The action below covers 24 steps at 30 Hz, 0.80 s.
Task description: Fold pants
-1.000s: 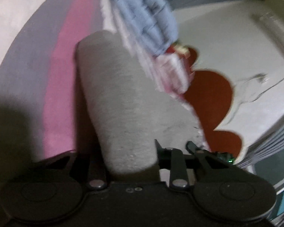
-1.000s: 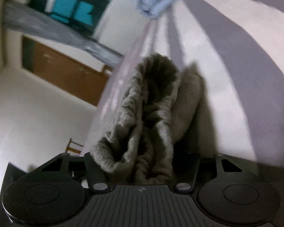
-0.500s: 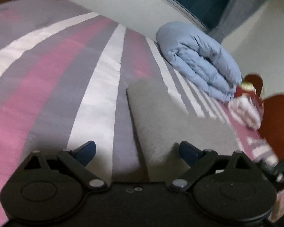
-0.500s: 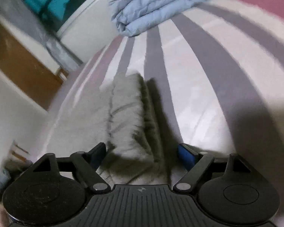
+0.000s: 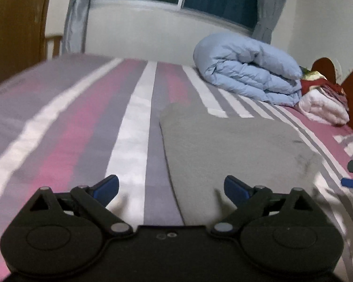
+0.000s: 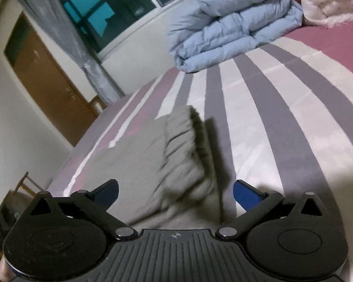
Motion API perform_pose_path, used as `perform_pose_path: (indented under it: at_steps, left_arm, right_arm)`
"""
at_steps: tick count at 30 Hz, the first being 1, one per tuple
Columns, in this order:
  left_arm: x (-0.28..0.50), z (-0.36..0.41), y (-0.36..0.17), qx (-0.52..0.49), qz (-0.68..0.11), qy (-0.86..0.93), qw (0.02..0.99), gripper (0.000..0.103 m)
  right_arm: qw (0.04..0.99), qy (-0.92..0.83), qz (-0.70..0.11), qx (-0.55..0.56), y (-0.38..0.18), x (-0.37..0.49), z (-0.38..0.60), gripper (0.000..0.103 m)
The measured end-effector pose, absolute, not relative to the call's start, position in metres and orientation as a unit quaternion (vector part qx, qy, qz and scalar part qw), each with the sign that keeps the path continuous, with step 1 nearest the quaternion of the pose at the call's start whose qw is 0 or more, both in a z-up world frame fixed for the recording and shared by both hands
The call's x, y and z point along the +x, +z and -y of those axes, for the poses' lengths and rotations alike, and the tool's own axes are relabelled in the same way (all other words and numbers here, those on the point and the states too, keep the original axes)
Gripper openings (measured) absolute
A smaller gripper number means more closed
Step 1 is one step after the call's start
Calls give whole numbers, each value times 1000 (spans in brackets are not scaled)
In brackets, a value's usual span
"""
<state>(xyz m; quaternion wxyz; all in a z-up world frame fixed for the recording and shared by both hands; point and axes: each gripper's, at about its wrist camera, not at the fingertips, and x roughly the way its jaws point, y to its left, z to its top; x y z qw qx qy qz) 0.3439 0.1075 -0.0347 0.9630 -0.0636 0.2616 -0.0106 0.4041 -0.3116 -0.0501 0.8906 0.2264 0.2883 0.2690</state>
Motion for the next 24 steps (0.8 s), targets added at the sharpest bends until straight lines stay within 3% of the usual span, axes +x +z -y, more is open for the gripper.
perform_pose_path:
  at_steps: [4,9,24]
  left_arm:
    - [280,-75,-27,-14,-243,-14,970,90]
    - [196,-57,-27,-38,-210,-9,977,90]
    - [19,1,5,12,-125,-16,992,90]
  right_arm:
    - [931,243,-232,143,-33,319,297,103]
    - [959,216,-173,53,-37,224,280,103]
    - [983,152,-83,58,-35,15,300,103]
